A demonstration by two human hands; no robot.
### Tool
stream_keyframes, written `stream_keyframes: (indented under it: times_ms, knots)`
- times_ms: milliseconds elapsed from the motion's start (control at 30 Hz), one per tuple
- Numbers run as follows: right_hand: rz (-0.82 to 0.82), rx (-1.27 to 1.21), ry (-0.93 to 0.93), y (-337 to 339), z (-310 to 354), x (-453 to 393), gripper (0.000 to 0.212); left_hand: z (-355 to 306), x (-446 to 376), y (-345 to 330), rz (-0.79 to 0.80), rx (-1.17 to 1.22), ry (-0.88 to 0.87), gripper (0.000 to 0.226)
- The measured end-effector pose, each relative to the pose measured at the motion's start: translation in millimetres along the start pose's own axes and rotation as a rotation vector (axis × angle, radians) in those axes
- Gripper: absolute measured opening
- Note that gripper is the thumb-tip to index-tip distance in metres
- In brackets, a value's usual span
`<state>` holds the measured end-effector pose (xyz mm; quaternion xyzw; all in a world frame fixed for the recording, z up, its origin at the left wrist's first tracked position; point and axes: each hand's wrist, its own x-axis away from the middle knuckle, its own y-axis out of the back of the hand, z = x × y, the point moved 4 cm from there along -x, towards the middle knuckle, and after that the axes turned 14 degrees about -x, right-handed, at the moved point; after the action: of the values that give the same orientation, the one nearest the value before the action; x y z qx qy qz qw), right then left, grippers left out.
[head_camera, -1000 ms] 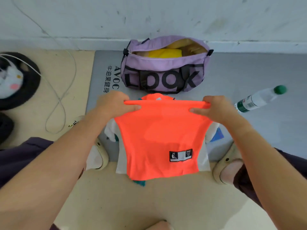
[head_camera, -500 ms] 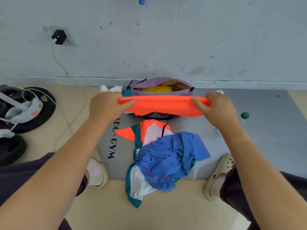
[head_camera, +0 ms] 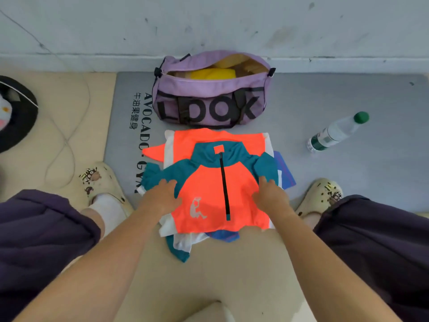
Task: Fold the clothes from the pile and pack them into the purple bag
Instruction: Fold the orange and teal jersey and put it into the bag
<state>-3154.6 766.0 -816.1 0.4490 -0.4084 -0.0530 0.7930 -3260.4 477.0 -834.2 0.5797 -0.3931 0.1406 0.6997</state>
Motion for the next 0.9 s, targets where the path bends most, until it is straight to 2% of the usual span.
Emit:
stream_keyframes:
  times_ms: [100, 167, 233, 333, 367, 400, 467, 533, 633, 700, 800, 900]
  knots:
    - [-0.047, 0.002, 0.293, -16.7, 19.3, -18.5, 0.052, -24.3, -22.8, 4.3, -0.163, 0.096, -0.153, 0.071]
    - [-0.043, 0.061, 0.368, -21.7, 15.1, -33.0, 0.054, -27.2, -39.1, 1.6, -0.173, 0.059, -0.188, 0.068]
    - [-0.127, 0.126, 0.2, -21.0, -9.1, -49.2, 0.055, -12.3, -54.9, -7.0, -0.14, -0.036, -0.077, 0.064]
    - [-0.316, -0.016, -0.317, -4.4, -50.5, -61.8, 0.075, 24.8, -64.3, -14.9, -0.1, -0.015, 0.352, 0.066]
    - [-0.348, -0.059, -0.4, 0.6, -54.3, -64.9, 0.079, 31.0, -66.3, -13.6, -0.12, 0.021, 0.463, 0.068]
    - [-0.376, -0.06, -0.402, 4.7, -51.8, -69.3, 0.079, 31.0, -69.9, -8.9, -0.177, 0.023, 0.504, 0.068]
    - [-0.426, -0.041, -0.27, 11.2, -34.8, -82.6, 0.068, 17.7, -83.1, 8.4, -0.352, 0.0, 0.416, 0.062]
    - [-0.456, -0.073, -0.092, 17.6, -11.7, -100.2, 0.049, -2.5, -99.8, 30.2, -0.484, 0.048, 0.234, 0.051]
    - [-0.395, -0.166, 0.119, 26.8, 18.2, -133.3, 0.045, -26.7, -128.3, 56.2, -0.544, 0.153, -0.008, 0.045]
    - [-0.348, -0.233, 0.202, 33.7, 31.8, -154.2, 0.045, -35.2, -145.4, 67.6, -0.551, 0.147, -0.111, 0.046]
    - [-0.245, -0.306, 0.254, 37.6, 44.0, -181.0, 0.04, -36.2, -165.5, 71.0, -0.51, 0.085, -0.129, 0.048]
    - [-0.089, -0.224, 0.231, 36.8, 50.4, -201.4, 0.045, -30.0, -176.4, 72.7, -0.518, 0.061, -0.062, 0.049]
